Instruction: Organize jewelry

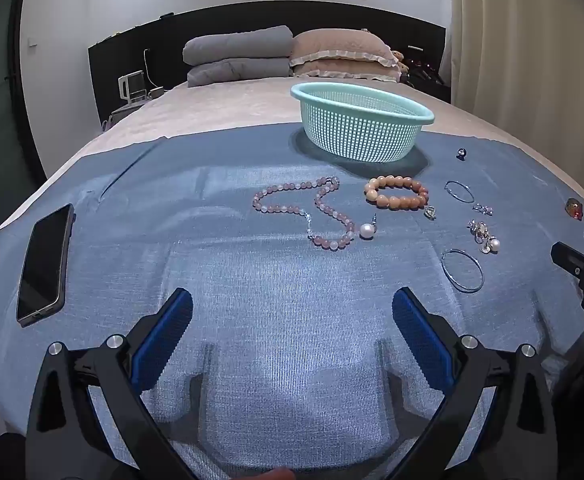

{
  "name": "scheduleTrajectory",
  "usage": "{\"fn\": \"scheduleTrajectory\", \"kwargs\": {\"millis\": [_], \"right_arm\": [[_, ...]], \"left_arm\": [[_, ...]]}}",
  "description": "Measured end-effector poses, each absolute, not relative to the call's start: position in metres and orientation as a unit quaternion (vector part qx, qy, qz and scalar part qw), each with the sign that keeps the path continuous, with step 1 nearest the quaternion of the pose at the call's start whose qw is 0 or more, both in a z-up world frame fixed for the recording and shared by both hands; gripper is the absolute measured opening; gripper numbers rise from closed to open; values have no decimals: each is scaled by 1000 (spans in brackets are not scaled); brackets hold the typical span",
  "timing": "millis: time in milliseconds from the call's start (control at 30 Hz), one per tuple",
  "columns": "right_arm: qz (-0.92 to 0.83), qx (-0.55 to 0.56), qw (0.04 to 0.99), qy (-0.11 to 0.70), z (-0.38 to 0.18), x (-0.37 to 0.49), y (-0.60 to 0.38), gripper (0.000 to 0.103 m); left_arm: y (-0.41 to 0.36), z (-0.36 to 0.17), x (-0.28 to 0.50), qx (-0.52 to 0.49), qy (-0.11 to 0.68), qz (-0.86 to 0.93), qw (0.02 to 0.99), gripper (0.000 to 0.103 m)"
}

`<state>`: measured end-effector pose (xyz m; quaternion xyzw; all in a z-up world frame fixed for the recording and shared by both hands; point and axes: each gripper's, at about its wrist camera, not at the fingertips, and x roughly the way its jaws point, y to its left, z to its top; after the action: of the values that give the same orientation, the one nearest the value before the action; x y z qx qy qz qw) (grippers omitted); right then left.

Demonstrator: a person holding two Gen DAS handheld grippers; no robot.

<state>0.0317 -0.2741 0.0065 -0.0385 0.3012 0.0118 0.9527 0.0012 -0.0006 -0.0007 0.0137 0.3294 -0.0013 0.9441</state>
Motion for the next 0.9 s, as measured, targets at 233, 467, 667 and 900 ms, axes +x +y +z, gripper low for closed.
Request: {"fn": "scheduleTrajectory", "kwargs": {"millis": [233, 467, 667, 900], "right_arm": [[11, -49, 952, 303, 5, 32, -272, 96], [8, -53, 951, 303, 4, 32, -267, 96], [9, -52, 951, 303, 6, 33, -270, 96], [8, -55, 951, 305, 5, 33, -270, 96]], "left_arm": [[-1, -7, 3, 13, 326, -2, 945, 98], [0, -8, 4, 9, 332, -4, 943, 98], [1, -6, 4, 10, 332, 0, 943, 98], [0, -6, 4, 11, 334, -5, 942, 98]]}}
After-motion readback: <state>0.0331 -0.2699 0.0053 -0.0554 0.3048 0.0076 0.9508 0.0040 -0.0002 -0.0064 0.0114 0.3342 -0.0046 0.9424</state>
